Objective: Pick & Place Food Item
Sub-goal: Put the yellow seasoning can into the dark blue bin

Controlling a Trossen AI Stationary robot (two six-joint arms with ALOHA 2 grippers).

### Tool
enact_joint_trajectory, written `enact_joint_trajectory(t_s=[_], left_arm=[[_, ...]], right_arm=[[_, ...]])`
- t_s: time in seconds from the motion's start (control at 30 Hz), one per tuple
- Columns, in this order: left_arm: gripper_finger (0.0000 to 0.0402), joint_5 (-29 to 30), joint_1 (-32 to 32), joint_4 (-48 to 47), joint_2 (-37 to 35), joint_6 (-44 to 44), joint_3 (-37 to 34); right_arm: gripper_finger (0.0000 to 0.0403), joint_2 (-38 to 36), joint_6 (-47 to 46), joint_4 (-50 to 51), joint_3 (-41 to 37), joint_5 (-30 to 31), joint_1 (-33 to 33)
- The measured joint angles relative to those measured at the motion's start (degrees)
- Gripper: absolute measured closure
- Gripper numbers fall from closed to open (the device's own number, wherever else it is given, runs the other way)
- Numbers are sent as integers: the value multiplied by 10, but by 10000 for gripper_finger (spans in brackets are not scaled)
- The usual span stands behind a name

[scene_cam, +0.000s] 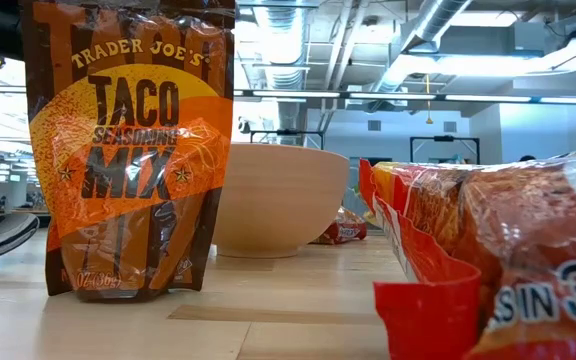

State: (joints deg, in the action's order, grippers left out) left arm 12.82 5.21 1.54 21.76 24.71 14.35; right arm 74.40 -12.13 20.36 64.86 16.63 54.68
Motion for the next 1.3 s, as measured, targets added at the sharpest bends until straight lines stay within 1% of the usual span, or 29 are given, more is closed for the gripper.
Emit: enact_joint_trajectory(t_s=[0.33,0.47,0.83,1.0,1.17,1.3], left_arm=[[385,0,0,0,0,0,0],[385,0,0,0,0,0,0],[385,0,0,0,0,0,0],[385,0,0,0,0,0,0],[385,0,0,0,0,0,0],[385,0,0,0,0,0,0]], right_arm=[[210,39,4,-8,-10,-1,14],[210,41,2,-95,-53,0,22],[210,41,4,-349,-216,2,24],[210,41,6,-395,-261,3,28],[210,41,6,-401,-273,3,31],[210,58,5,-419,-283,2,31]])
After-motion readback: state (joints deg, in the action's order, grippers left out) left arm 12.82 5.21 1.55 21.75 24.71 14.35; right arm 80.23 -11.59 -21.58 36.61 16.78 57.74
